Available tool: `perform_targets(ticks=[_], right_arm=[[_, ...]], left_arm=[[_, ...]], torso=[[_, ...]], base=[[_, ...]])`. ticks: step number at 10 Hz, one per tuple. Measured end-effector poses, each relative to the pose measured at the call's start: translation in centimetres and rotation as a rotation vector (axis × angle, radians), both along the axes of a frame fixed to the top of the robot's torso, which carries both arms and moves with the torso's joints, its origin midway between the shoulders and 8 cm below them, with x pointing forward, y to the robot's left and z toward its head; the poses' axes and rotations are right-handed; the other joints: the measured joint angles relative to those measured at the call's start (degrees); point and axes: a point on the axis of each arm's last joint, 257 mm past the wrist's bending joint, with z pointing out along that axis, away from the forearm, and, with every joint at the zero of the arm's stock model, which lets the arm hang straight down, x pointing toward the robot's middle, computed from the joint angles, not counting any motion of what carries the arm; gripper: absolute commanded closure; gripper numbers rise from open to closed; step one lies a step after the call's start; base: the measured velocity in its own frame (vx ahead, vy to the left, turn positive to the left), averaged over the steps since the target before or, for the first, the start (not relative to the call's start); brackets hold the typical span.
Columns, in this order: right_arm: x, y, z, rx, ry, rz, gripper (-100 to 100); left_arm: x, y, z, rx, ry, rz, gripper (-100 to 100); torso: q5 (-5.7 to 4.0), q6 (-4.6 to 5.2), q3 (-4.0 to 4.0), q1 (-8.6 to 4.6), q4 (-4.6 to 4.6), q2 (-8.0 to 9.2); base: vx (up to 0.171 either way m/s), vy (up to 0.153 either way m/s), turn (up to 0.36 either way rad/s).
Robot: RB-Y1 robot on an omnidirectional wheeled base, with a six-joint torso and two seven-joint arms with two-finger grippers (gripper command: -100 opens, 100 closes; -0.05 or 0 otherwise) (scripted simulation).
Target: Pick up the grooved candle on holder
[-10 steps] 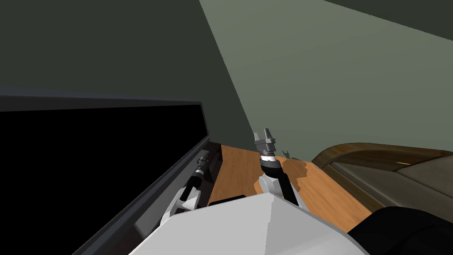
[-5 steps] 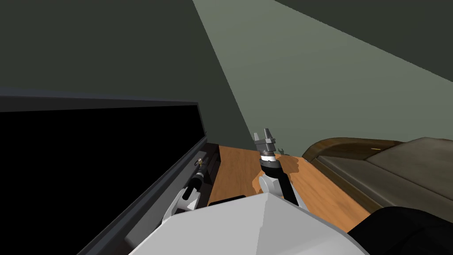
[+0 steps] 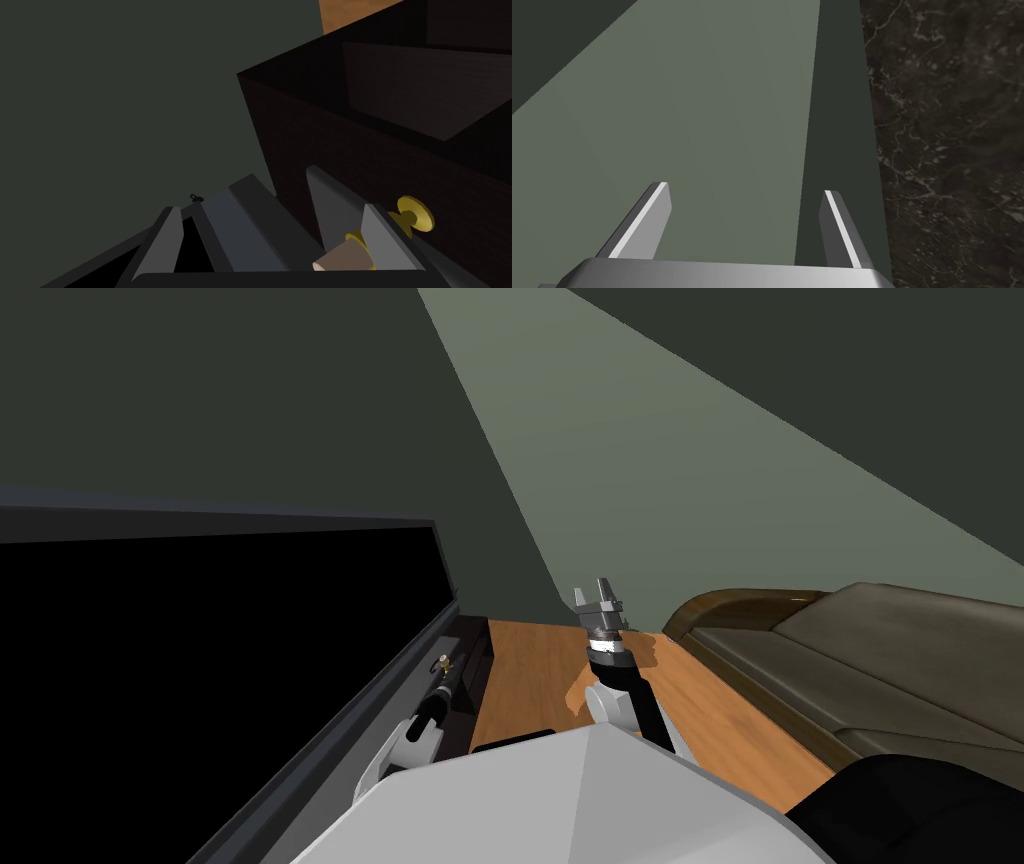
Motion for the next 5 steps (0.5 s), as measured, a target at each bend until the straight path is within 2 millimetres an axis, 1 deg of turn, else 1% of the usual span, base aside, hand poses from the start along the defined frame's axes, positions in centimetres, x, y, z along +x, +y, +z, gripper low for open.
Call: perform_targets(ticks=[2, 3, 5], right_arm=[[0.0, 0.0, 0.0, 0.000, 0.000, 0.000, 0], [0.0, 0.0, 0.0, 0.000, 0.000, 0.000, 0], [0.0, 0.0, 0.0, 0.000, 0.000, 0.000, 0]], left_arm=[[-0.9, 2.2, -2.1, 0.054, 0.057, 0.013, -100], [-1.7, 3.7, -3.4, 0.083, 0.085, 0.019, -100], [-2.3, 6.1, -4.8, 0.132, 0.127, 0.030, -100]], torso=[[0.00, 0.00, -0.01, -0.03, -0.01, -0.02], [-0.01, -0.01, -0.01, -0.04, -0.01, -0.01], [0.00, -0.02, 0.00, -0.02, 0.00, 0.00]], base=[[0.055, 0.031, -0.180], [0.047, 0.038, -0.177], [0.049, 0.038, -0.130]])
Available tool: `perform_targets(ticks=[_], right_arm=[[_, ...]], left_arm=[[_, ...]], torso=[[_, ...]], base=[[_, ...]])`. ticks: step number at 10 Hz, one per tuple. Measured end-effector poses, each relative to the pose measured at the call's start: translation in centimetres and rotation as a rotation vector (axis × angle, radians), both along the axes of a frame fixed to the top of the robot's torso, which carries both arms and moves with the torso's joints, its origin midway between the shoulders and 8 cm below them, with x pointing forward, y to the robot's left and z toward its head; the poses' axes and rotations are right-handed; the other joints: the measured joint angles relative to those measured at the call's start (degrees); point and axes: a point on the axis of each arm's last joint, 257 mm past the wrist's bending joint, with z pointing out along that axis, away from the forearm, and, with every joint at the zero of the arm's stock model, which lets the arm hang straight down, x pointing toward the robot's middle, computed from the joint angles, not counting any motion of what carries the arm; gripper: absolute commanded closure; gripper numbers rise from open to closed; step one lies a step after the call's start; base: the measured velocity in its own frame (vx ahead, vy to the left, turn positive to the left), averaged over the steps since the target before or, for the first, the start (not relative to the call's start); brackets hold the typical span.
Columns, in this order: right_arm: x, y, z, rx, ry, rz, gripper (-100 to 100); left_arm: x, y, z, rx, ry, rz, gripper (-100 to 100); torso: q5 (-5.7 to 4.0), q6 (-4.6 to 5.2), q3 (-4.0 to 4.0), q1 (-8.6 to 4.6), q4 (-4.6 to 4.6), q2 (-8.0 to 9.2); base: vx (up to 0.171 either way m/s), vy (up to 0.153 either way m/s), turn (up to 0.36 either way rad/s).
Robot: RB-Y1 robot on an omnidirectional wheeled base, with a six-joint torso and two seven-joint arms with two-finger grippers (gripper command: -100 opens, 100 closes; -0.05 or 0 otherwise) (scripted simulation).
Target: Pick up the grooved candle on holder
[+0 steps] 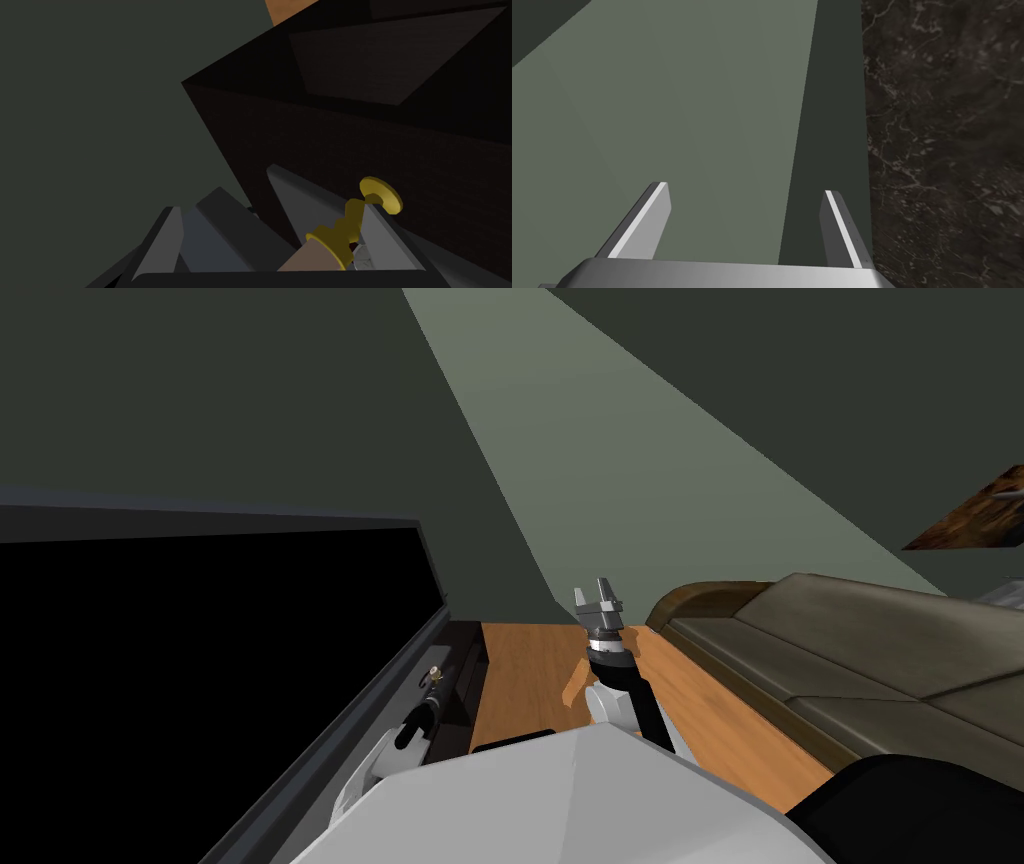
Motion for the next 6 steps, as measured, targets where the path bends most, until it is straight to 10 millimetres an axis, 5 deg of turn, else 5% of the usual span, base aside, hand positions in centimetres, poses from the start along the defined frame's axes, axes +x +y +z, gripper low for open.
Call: perform_targets(ticks=[6], right_arm=[[0.0, 0.0, 0.0, 0.000, 0.000, 0.000, 0]], left_arm=[[-2.3, 6.1, -2.6, 0.113, 0.101, 0.031, -100]], torso=[[-0.01, 0.00, 0.05, -0.04, 0.02, 0.09]], base=[[0.033, 0.038, -0.082]])
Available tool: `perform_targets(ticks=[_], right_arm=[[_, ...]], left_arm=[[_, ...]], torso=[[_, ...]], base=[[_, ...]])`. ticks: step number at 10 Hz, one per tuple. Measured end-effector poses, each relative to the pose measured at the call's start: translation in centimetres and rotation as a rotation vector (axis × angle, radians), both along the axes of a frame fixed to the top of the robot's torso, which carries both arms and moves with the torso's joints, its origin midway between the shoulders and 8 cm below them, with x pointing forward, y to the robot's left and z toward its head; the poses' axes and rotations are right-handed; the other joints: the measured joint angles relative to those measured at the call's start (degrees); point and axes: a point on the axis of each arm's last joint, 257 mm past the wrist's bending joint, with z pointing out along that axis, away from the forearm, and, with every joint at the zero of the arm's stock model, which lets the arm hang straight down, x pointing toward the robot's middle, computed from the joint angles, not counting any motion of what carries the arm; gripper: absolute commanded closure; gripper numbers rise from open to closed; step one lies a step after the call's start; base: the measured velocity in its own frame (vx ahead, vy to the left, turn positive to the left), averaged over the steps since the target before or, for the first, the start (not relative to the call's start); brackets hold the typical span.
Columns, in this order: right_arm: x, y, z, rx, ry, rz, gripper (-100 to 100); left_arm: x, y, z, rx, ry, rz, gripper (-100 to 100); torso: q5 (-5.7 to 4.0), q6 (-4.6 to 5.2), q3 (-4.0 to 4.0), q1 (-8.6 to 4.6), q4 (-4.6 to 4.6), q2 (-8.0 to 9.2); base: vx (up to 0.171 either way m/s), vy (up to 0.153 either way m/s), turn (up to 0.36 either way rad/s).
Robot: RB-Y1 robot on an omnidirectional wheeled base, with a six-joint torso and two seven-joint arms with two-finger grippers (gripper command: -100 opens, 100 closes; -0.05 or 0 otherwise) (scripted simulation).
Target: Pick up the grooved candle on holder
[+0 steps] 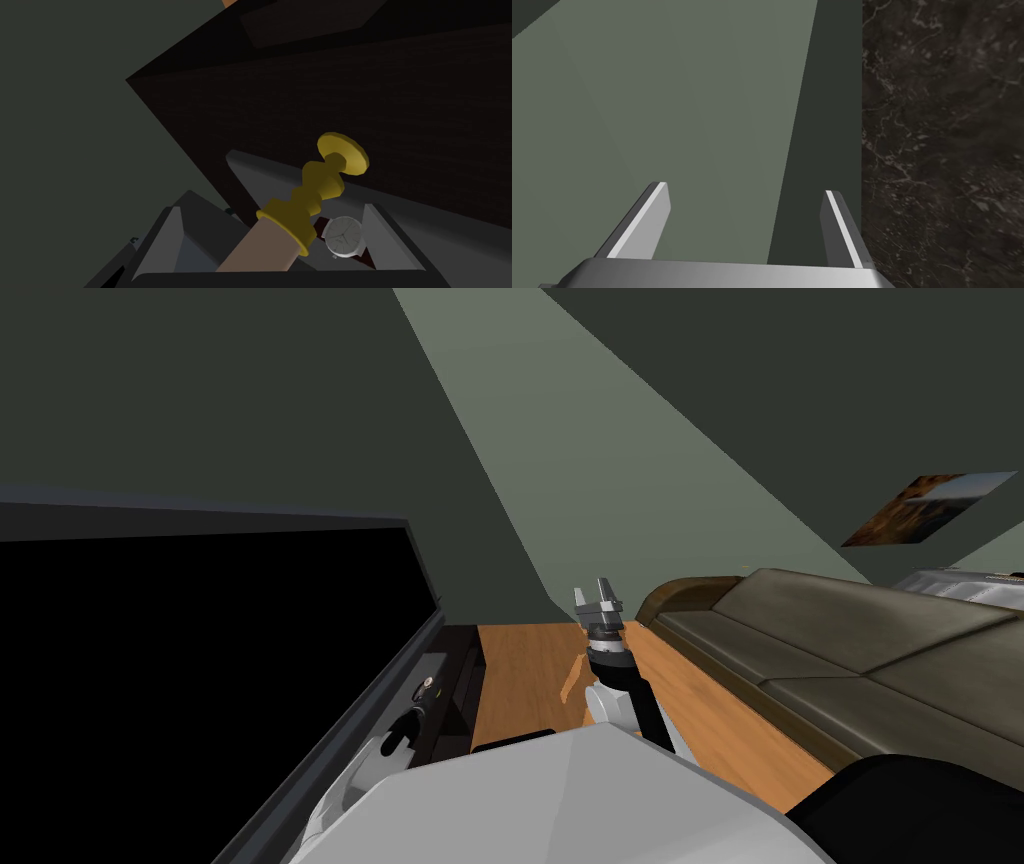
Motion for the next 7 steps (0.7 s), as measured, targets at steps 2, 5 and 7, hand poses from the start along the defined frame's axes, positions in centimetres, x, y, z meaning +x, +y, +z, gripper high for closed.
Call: perform_targets(ticks=[2, 5, 7], right_arm=[[0.0, 0.0, 0.0, 0.000, 0.000, 0.000, 0], [0.0, 0.0, 0.0, 0.000, 0.000, 0.000, 0], [0.0, 0.0, 0.0, 0.000, 0.000, 0.000, 0]], left_arm=[[0.0, 0.1, 0.0, 0.002, 0.002, 0.001, -100], [0.1, 0.2, -0.9, 0.002, 0.001, 0.007, -100], [0.2, 0.2, -1.1, 0.002, -0.001, 0.008, 100]], torso=[[-0.02, -0.01, 0.04, -0.12, 0.01, 0.07], [-0.02, 0.00, -0.06, -0.11, -0.02, -0.09], [-0.02, -0.01, 0.00, -0.13, 0.00, 0.00]], base=[[0.013, 0.000, -0.012], [0.044, 0.009, -0.021], [0.007, 0.002, -0.002]])
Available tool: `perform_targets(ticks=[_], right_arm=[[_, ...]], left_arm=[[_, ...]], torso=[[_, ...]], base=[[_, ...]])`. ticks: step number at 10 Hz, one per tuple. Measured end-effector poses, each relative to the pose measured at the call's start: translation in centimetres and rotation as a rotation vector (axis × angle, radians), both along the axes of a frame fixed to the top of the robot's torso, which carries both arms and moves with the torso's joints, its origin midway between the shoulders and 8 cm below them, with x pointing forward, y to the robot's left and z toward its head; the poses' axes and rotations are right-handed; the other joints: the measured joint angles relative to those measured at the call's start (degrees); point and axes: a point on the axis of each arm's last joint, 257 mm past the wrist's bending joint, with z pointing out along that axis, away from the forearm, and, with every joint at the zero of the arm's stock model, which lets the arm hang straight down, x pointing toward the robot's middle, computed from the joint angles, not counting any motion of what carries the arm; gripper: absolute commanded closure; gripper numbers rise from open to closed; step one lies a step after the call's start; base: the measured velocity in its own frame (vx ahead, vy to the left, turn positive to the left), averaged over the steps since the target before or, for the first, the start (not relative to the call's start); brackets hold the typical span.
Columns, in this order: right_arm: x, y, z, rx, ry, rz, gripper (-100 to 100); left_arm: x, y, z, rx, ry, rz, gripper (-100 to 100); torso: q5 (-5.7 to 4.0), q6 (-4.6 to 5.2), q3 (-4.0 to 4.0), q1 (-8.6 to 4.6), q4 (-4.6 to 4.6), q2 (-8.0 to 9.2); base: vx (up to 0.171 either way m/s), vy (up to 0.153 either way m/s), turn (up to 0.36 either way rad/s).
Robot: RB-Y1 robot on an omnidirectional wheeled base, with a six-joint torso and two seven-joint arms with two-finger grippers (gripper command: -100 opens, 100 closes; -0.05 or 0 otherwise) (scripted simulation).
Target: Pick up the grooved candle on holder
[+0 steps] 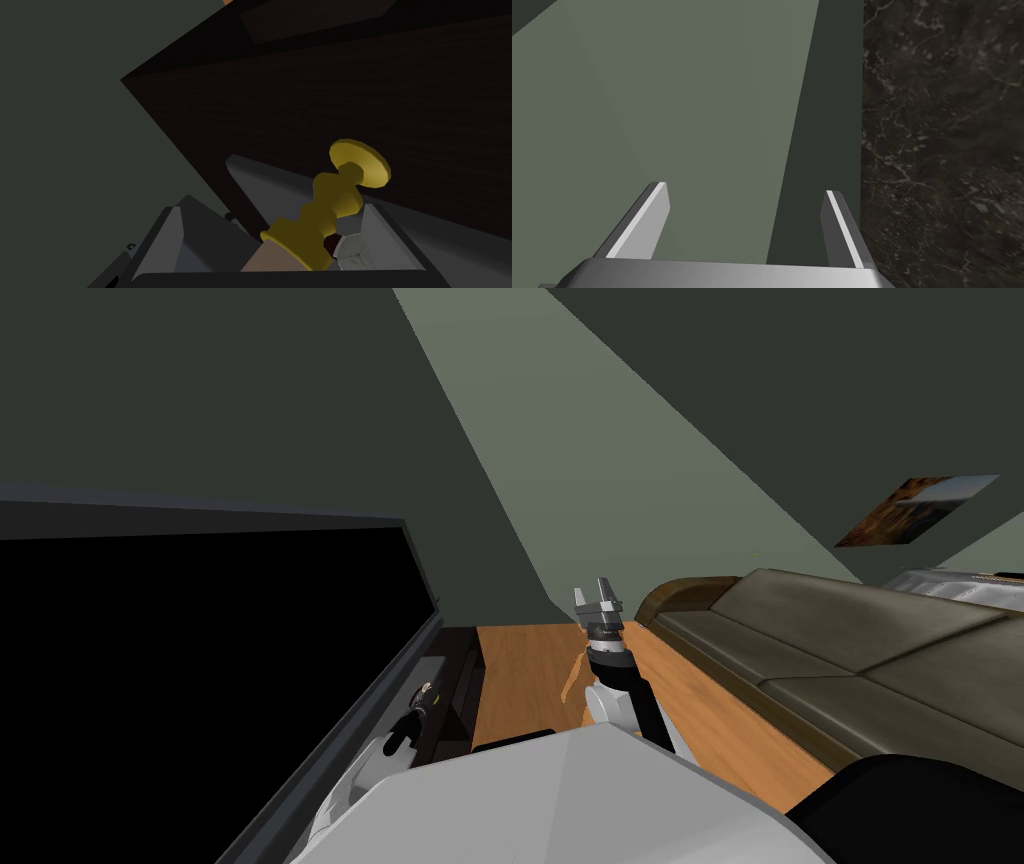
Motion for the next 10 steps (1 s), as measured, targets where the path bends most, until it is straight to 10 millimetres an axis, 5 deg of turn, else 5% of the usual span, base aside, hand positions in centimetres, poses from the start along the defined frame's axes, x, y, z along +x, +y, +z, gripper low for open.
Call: perform_targets(ticks=[4, 5, 6, 9, 10], right_arm=[[0.0, 0.0, 0.0, 0.000, 0.000, 0.000, 0], [0.0, 0.0, 0.0, 0.000, 0.000, 0.000, 0], [0.0, 0.0, 0.0, 0.000, 0.000, 0.000, 0], [0.0, 0.0, 0.0, 0.000, 0.000, 0.000, 0], [0.0, 0.0, 0.0, 0.000, 0.000, 0.000, 0]], left_arm=[[-0.1, 0.1, -0.1, 0.005, 0.004, -0.001, 100], [-0.1, 0.1, -0.1, 0.005, 0.004, 0.000, 0], [-0.1, 0.1, -0.1, 0.004, 0.004, 0.000, 100], [-0.1, -0.1, 0.9, 0.000, 0.001, -0.006, 100], [-0.1, -0.1, 0.9, -0.001, 0.003, -0.005, 0]], torso=[[0.06, 0.00, 0.10, 0.04, 0.07, 0.12], [0.06, 0.00, 0.10, 0.05, 0.08, 0.13], [0.06, 0.00, 0.11, 0.05, 0.08, 0.14], [0.04, -0.01, 0.25, -0.02, 0.12, 0.39], [0.04, 0.01, 0.21, 0.00, 0.12, 0.31]], base=[[0.000, 0.000, 0.000], [0.000, 0.000, 0.000], [-0.031, -0.005, 0.033], [-0.045, -0.011, 0.021], [-0.005, -0.001, 0.000]])
